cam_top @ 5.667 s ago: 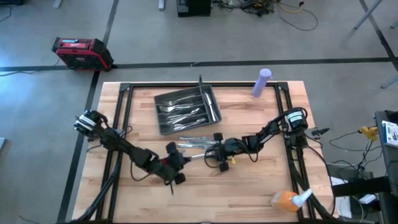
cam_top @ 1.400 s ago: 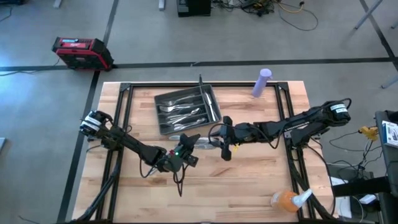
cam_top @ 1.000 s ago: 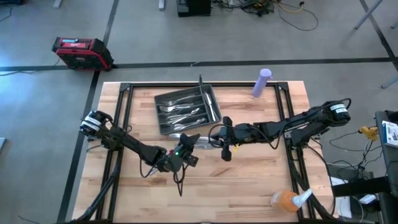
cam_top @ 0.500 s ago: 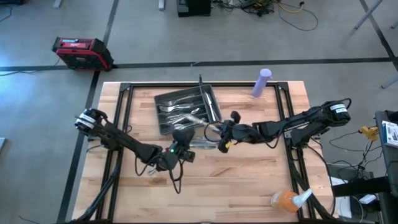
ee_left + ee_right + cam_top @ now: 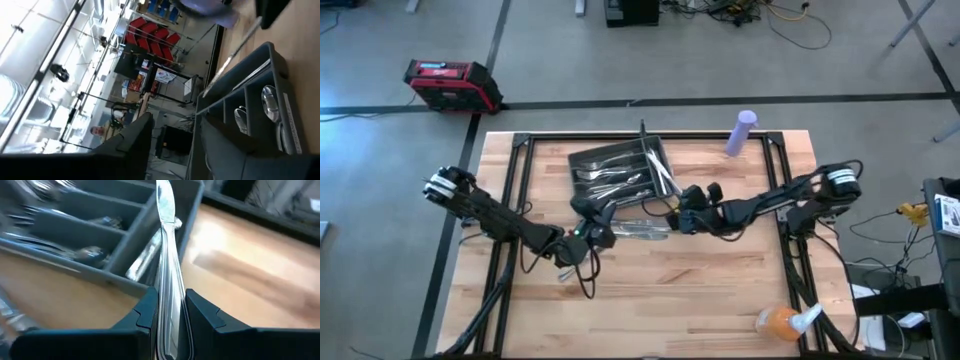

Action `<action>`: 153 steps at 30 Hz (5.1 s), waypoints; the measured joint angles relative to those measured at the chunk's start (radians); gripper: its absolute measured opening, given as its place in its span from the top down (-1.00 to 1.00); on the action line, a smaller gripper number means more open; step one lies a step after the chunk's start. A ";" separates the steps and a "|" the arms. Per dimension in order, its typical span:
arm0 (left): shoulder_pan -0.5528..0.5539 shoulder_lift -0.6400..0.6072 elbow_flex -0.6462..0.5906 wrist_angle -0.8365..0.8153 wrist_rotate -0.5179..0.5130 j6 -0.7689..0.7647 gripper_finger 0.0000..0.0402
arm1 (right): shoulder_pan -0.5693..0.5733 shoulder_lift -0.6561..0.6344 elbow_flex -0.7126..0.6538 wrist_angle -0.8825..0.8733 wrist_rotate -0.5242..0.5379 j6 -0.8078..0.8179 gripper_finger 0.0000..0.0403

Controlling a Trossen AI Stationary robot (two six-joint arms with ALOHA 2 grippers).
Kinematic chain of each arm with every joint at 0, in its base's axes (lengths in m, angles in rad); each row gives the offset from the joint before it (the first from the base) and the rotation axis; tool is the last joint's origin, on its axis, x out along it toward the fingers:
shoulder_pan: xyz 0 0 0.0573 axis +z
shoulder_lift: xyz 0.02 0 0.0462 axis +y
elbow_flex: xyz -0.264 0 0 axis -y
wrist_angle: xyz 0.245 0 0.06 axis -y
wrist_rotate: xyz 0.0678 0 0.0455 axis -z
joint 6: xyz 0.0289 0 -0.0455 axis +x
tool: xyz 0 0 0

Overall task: Sort silverware
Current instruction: Put the knife into the right compartment of the silverware tray

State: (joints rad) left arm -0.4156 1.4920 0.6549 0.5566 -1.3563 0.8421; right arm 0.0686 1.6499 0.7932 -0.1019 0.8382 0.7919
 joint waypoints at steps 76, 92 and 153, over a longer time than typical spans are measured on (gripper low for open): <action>-0.289 -0.056 -0.027 -1.132 1.178 -2.134 0.41 | 0.017 0.640 0.592 0.393 -0.778 -0.880 1.00; -0.301 -0.070 0.061 -1.200 1.021 -2.056 0.41 | 0.172 0.446 0.536 0.096 -0.629 -0.741 1.00; -0.265 0.105 -0.031 -0.308 0.860 -1.470 0.87 | 0.225 0.267 0.034 0.816 -0.626 -0.860 0.44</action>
State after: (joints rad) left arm -0.6805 1.5968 0.6236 0.2487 -0.4961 -0.6280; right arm 0.2936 1.9167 0.8272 0.7139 0.2119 -0.0679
